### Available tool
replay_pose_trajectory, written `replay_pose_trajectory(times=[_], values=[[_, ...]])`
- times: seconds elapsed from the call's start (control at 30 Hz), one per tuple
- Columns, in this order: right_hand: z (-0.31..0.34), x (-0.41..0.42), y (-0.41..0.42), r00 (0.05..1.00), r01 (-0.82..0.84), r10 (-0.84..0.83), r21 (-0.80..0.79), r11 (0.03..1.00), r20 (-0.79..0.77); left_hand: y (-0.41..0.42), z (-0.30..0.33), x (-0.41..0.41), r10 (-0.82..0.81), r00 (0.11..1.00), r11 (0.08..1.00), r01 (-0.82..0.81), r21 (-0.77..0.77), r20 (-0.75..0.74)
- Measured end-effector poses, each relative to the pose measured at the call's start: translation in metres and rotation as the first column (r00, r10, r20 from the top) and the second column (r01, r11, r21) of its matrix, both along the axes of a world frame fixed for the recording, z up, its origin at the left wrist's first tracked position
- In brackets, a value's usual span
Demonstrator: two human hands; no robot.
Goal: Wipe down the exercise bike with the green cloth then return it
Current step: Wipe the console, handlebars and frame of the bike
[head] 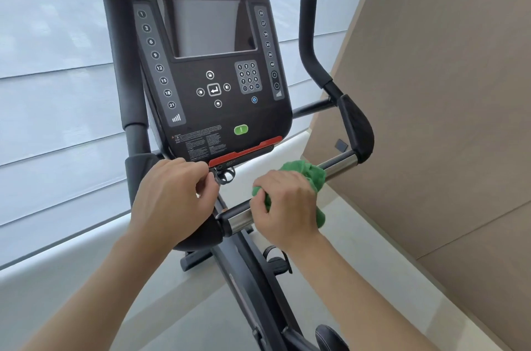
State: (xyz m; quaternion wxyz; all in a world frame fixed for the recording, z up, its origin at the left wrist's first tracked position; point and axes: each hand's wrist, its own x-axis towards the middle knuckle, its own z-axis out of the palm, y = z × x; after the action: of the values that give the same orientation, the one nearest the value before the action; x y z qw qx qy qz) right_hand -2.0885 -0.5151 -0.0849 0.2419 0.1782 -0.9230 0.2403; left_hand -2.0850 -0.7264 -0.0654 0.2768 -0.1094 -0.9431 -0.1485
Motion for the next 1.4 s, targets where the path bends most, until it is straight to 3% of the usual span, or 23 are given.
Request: replay_pose_trajectory(times=[0.13,0.27,0.3,0.4,0.47,0.6,0.73,0.77,0.83,0.9,1.0,1.07,1.17,1.3,1.33,1.4], values=[[0.002,0.031,-0.034,0.969,-0.239,0.245,-0.113,0.964,0.042,0.000,0.002,-0.001,-0.002,1.000,1.000,0.002,0.016,-0.008],[0.010,0.037,-0.019,0.873,-0.410,0.425,-0.114,0.905,0.238,0.000,0.002,0.001,-0.009,1.000,1.000,0.009,0.029,-0.001],[0.013,0.034,-0.007,0.858,-0.428,0.420,-0.040,0.903,0.296,0.000,0.002,0.001,-0.007,1.000,1.000,0.007,0.025,0.003],[0.018,0.020,0.027,0.898,-0.369,0.222,0.376,0.850,0.379,-0.001,0.001,0.001,-0.008,1.000,1.000,0.008,0.008,0.027],[0.013,0.016,0.033,0.928,-0.299,0.130,0.488,0.820,0.350,-0.001,0.001,0.001,-0.003,0.999,1.000,0.002,0.005,0.041],[-0.007,0.019,0.005,0.976,-0.138,0.011,0.582,0.802,0.216,0.000,0.002,0.001,-0.002,0.999,1.000,0.004,-0.031,0.052],[-0.009,-0.003,-0.005,0.959,-0.261,0.281,0.513,0.818,0.040,0.001,0.001,0.001,-0.017,0.999,0.998,0.020,-0.053,0.052],[-0.003,-0.011,-0.004,0.936,-0.324,0.349,0.491,0.809,0.042,0.001,0.001,0.000,-0.020,0.998,0.998,0.023,-0.062,0.054],[0.014,-0.024,-0.006,0.900,-0.435,0.371,0.497,0.751,0.227,0.001,0.000,-0.001,-0.027,0.998,0.997,0.031,-0.073,0.059],[0.032,-0.039,-0.014,0.818,-0.539,0.251,0.534,0.652,0.518,0.001,0.001,-0.001,-0.029,0.997,0.996,0.034,-0.079,0.065],[0.054,-0.068,-0.034,0.516,-0.695,0.028,0.399,0.598,0.856,0.001,0.002,-0.001,-0.034,0.997,0.996,0.040,-0.074,0.069],[0.061,-0.081,-0.045,0.360,-0.758,-0.056,0.327,0.564,0.931,0.001,0.002,0.000,-0.040,0.997,0.997,0.044,-0.057,0.070],[0.061,-0.088,-0.051,0.251,-0.806,-0.110,0.270,0.527,0.962,0.000,0.003,0.000,-0.040,0.997,0.999,0.042,-0.028,0.067],[0.060,-0.079,-0.044,0.315,-0.744,0.006,0.243,0.623,0.949,0.000,0.002,0.000,-0.043,0.996,0.999,0.044,-0.012,0.075],[0.057,-0.073,-0.040,0.382,-0.725,0.046,0.269,0.634,0.923,0.000,0.003,0.000,-0.044,0.996,0.999,0.045,-0.011,0.076],[0.048,-0.057,-0.030,0.604,-0.663,0.126,0.409,0.627,0.787,0.001,0.003,0.000,-0.038,0.996,0.999,0.039,-0.014,0.075]])
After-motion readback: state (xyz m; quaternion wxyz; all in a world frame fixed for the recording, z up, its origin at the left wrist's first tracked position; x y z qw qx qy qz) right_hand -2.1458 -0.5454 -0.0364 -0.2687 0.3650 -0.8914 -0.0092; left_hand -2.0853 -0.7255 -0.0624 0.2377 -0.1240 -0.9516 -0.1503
